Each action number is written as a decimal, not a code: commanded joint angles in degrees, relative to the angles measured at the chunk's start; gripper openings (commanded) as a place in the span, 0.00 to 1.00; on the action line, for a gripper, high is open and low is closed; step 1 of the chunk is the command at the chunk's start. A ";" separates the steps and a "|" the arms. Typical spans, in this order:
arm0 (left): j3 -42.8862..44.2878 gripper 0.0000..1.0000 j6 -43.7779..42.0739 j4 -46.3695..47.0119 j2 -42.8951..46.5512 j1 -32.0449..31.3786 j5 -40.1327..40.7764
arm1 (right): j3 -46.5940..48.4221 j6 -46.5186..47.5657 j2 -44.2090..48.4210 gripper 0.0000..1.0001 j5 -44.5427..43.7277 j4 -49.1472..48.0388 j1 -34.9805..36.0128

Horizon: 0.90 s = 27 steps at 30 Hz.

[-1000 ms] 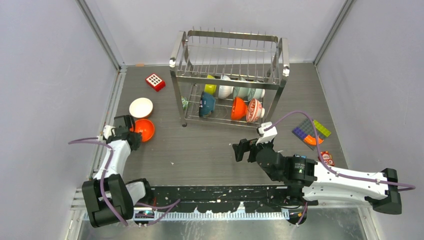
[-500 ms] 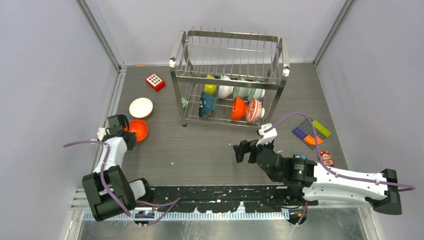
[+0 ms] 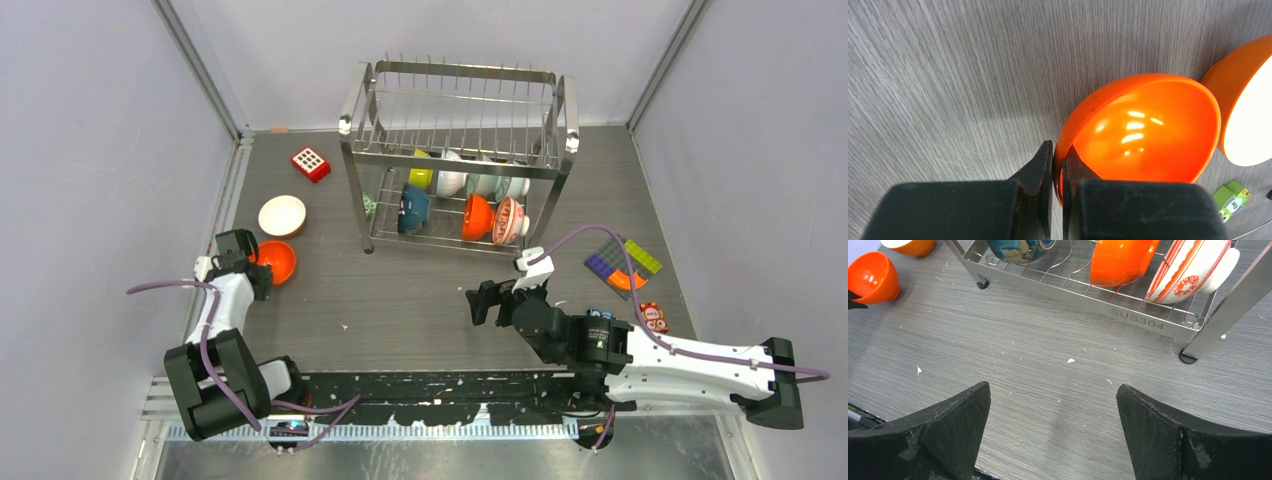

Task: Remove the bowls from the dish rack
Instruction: Place the bowl at the center of the board.

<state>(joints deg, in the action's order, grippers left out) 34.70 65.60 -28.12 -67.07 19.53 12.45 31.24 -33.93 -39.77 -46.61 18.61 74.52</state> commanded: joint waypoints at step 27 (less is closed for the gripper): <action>3.14 0.49 -2.82 -3.55 3.68 0.35 0.93 | 2.64 0.84 -0.88 1.00 -1.71 -0.74 0.25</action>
<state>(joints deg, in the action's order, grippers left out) 34.81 64.31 -30.50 -66.24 19.53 12.80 31.31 -33.54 -41.23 -46.22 18.52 74.52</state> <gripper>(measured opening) 0.432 0.996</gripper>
